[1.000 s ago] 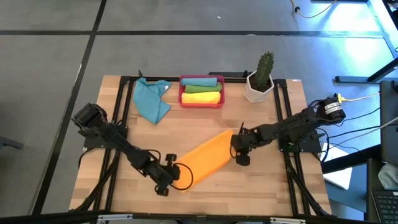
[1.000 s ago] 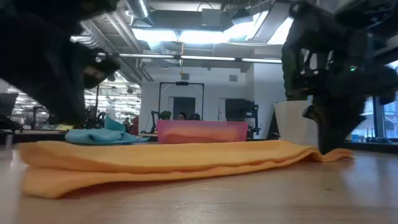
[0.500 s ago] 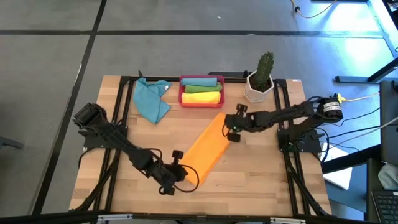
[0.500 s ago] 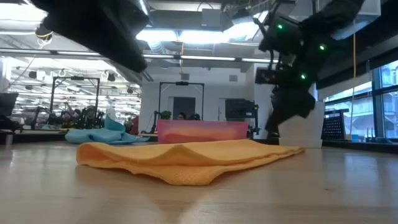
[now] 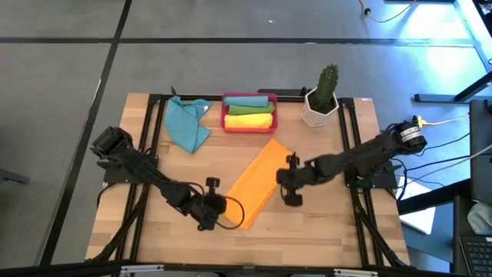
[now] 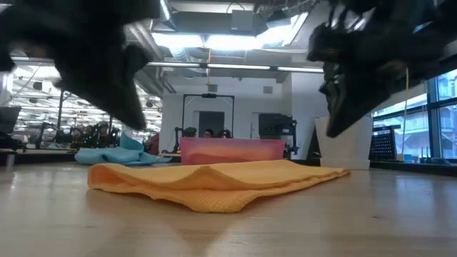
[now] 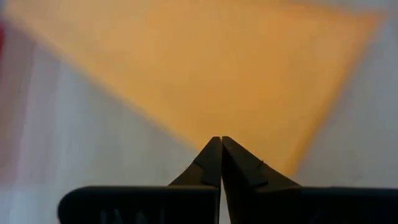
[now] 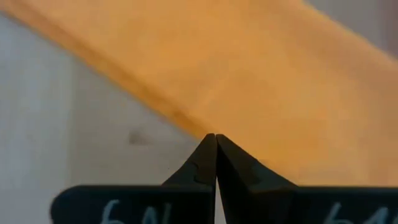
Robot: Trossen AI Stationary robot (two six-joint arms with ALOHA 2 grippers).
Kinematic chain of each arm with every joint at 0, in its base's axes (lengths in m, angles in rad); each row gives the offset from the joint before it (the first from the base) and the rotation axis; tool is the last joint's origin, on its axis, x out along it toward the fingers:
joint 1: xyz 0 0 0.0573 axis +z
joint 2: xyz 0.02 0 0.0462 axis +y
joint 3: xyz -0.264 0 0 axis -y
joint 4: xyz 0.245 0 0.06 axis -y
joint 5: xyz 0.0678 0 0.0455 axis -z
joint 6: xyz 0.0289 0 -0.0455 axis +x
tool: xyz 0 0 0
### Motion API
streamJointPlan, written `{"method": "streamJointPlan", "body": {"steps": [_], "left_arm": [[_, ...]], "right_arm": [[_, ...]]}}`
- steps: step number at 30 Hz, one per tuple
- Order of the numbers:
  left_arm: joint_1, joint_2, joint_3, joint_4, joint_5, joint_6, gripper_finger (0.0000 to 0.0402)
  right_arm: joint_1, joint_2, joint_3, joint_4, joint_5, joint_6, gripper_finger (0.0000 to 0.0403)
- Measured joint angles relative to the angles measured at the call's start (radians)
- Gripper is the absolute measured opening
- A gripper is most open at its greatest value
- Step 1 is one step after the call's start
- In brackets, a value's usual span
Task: Roll microfiber towels into tight, uniform cylinder then place into a basket
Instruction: Roll the orange towel
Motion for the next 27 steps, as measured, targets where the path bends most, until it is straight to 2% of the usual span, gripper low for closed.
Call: {"method": "streamJointPlan", "body": {"steps": [3,6,12,21,27], "left_arm": [[0.03,0.0,-0.023,-0.068,0.002,-0.111,0.0003],[0.06,0.0,-0.05,-0.063,0.064,-0.183,0.0005],[0.091,0.038,-0.086,-0.065,0.165,-0.203,0.0003],[0.078,0.066,-0.084,0.047,0.209,-0.199,0.0002],[0.044,0.086,-0.084,0.21,0.285,-0.135,0.0007]], "right_arm": [[0.065,0.007,0.0,0.004,0.005,0.066,0.0009],[0.103,0.013,-0.01,0.021,0.062,0.124,0.0009],[0.117,0.013,-0.063,0.005,0.211,0.132,0.0009],[0.118,0.013,-0.078,0.01,0.212,0.153,0.0009],[0.14,0.013,-0.078,0.017,0.212,0.15,0.0009]]}}
